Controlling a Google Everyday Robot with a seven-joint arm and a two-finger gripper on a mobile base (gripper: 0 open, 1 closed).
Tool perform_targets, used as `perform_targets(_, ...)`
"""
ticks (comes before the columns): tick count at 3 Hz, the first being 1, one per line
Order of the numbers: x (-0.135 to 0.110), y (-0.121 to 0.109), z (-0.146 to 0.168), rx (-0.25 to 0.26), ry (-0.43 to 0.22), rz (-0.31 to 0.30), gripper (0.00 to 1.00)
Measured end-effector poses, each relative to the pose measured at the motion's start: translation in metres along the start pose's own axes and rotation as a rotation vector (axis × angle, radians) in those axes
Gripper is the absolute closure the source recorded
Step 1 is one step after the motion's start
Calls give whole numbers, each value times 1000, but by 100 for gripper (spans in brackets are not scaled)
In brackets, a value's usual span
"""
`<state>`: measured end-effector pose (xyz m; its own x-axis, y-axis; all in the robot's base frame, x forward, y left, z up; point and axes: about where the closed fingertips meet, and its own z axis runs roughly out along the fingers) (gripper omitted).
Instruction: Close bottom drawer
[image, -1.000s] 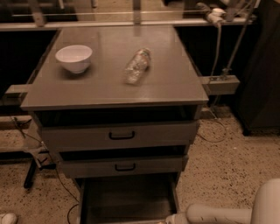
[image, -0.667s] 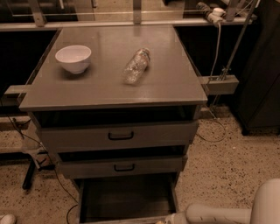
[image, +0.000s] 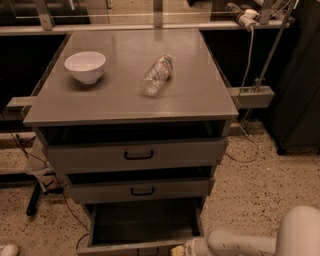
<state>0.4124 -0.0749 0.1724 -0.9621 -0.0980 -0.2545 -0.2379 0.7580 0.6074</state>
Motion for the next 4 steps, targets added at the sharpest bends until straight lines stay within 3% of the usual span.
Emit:
perform_targets(2, -36, -30, 28, -14, -57, 15, 100)
perform_targets(4, -78, -47, 36, -28, -89, -14, 100)
